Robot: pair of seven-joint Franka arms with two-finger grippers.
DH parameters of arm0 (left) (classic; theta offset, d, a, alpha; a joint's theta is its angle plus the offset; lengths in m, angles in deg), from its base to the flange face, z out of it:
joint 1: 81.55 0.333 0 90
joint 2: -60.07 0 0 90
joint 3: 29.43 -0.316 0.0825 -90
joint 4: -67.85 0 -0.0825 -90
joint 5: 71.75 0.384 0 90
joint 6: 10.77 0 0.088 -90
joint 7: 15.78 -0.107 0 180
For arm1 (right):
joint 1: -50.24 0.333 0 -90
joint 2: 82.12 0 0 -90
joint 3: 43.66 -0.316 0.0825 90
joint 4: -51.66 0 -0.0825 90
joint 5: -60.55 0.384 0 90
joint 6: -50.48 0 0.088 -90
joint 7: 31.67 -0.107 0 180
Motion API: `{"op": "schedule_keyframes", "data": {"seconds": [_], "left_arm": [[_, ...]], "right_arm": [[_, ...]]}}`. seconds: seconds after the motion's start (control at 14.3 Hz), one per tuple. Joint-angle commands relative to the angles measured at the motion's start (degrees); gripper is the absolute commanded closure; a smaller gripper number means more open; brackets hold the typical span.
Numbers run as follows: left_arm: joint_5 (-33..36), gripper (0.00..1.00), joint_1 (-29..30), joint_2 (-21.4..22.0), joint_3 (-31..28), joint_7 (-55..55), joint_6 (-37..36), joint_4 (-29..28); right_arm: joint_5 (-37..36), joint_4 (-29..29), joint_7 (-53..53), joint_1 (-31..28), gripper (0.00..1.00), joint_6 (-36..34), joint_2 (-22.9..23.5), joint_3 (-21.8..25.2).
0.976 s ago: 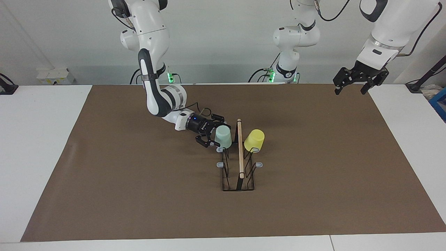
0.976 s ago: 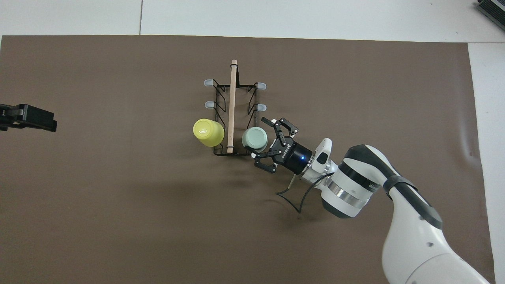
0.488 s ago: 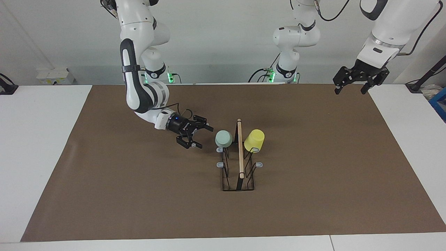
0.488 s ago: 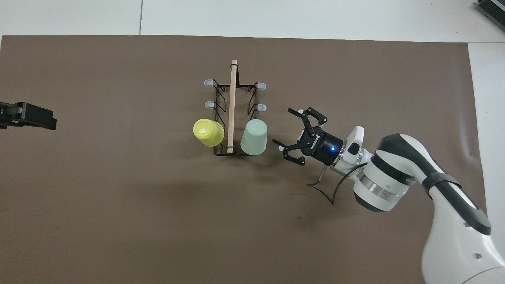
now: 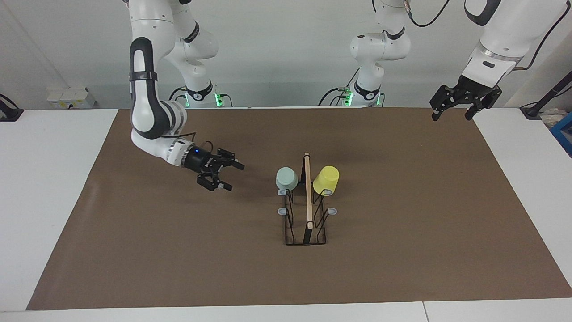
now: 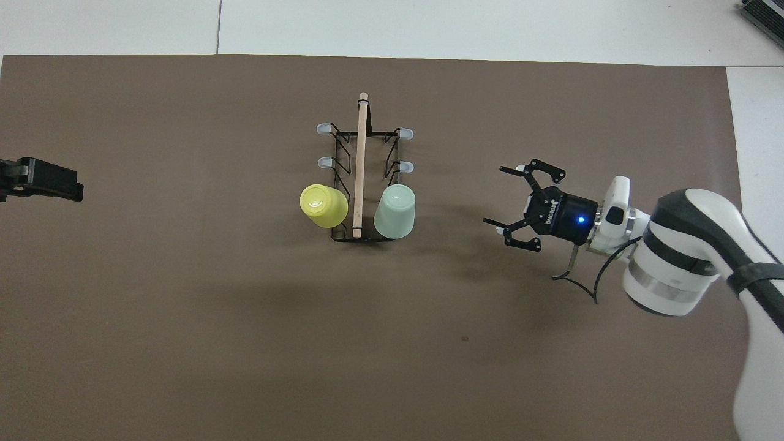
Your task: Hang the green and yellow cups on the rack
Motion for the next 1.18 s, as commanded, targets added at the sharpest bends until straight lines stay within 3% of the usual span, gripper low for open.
{"op": "schedule_keyframes", "data": {"seconds": [0.0, 0.35, 0.7, 1.12], "left_arm": [[-0.33, 0.00, -0.97, 1.36, -0.59, 0.94, -0.80, -1.77], [-0.33, 0.00, -0.71, 1.63, -0.59, 0.94, -0.80, -2.04], [-0.33, 0.00, -0.80, 1.63, -0.59, 0.94, -0.89, -2.04], [-0.33, 0.00, -0.80, 1.63, -0.59, 0.94, -0.80, -2.04]], "right_arm": [[-11.14, -3.25, -4.72, -4.96, 0.00, -1.47, -1.36, -0.76], [-24.50, -8.35, -12.44, -9.80, 0.00, -5.52, -1.36, -0.67], [-35.58, -11.78, -27.73, -9.46, 0.00, -6.84, -1.71, -0.67], [-62.55, -17.32, -64.96, -3.49, 0.00, -7.10, -6.36, -1.02]]}}
